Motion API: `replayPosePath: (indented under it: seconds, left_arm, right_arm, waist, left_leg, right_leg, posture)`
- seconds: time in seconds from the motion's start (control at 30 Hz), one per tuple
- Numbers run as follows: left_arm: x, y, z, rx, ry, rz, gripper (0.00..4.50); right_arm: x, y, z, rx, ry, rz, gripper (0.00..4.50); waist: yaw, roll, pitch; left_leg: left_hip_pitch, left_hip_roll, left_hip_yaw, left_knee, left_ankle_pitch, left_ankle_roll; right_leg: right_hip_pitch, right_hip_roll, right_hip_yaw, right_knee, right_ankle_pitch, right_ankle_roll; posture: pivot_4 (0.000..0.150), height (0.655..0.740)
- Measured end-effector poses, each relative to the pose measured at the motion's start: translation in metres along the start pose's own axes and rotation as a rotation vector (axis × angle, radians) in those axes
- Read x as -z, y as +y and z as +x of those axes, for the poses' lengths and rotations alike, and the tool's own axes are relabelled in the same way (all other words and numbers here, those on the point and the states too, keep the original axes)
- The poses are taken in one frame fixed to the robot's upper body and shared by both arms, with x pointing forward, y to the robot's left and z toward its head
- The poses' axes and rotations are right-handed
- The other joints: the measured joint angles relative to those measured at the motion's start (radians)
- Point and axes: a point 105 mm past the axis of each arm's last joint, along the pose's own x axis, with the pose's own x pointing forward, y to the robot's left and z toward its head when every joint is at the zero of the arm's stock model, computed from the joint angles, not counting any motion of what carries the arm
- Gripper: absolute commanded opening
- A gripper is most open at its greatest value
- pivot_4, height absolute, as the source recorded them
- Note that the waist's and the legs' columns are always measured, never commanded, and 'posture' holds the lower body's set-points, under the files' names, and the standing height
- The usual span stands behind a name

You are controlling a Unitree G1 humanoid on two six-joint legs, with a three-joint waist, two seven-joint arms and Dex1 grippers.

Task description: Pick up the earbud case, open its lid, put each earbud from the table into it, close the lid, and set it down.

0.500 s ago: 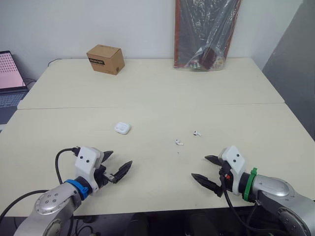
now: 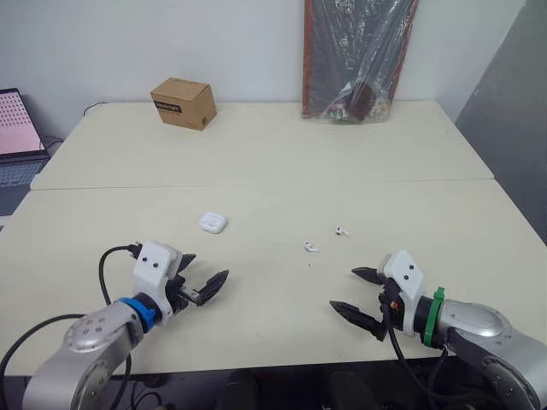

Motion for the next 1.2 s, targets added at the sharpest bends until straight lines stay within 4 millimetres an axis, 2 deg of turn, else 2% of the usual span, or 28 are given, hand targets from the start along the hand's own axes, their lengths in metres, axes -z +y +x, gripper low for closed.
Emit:
replayPosePath:
  seconds: [0.1,0.3,0.53,0.7,0.83,1.2]
  left_arm:
    - [-0.019,0.008,0.008,0.017,-0.016,0.012,4.47]
    - [-0.038,0.035,0.023,-0.008,0.039,-0.011,4.47]
    - [-0.027,0.043,0.058,0.011,0.141,-0.05,4.47]
    - [-0.031,0.052,0.073,-0.003,0.153,-0.017,4.47]
    - [-0.02,0.058,0.08,-0.007,0.197,-0.016,4.47]
    - [-0.019,0.058,0.086,0.007,0.221,0.051,4.47]
  right_arm:
    - [-0.017,-0.002,0.0,-0.041,-0.021,-0.081,4.5]
    - [-0.039,-0.003,0.0,-0.082,-0.056,-0.163,4.5]
    - [-0.051,0.003,0.004,-0.144,-0.059,-0.242,4.5]
    - [-0.062,0.007,0.008,-0.175,-0.078,-0.292,4.5]
    - [-0.07,0.006,0.009,-0.176,-0.089,-0.32,4.5]
    - [-0.068,0.006,0.013,-0.182,-0.074,-0.311,4.5]
  waist:
    - [0.0,0.0,0.0]
    - [0.0,0.0,0.0]
    - [0.001,0.0,0.0]
    - [0.0,0.0,0.0]
    - [0.0,0.0,0.0]
    - [0.001,0.0,0.0]
  left_leg:
    - [0.0,0.0,0.0,0.0,0.0,0.0]
    - [-0.001,0.0,-0.001,-0.002,0.0,0.0]
    - [-0.002,-0.001,-0.001,-0.001,0.0,0.0]
    - [-0.001,-0.001,-0.001,-0.001,0.0,0.0]
    - [-0.002,0.0,-0.001,-0.001,0.0,0.0]
    - [-0.001,-0.001,-0.001,-0.001,0.0,0.0]
  right_leg:
    - [0.0,0.0,0.0,-0.001,0.0,0.001]
    - [-0.001,0.0,-0.001,-0.001,0.0,0.0]
    - [-0.001,0.0,-0.001,-0.001,0.0,0.0]
    - [-0.001,0.0,-0.001,0.0,0.0,0.0]
    - [-0.001,0.0,-0.001,0.0,0.0,0.0]
    - [-0.001,-0.001,-0.001,0.001,0.0,0.0]
  posture:
    - [0.15,0.74]
    - [0.15,0.74]
    - [0.15,0.74]
    - [0.15,0.74]
    - [0.15,0.74]
    - [0.15,0.74]
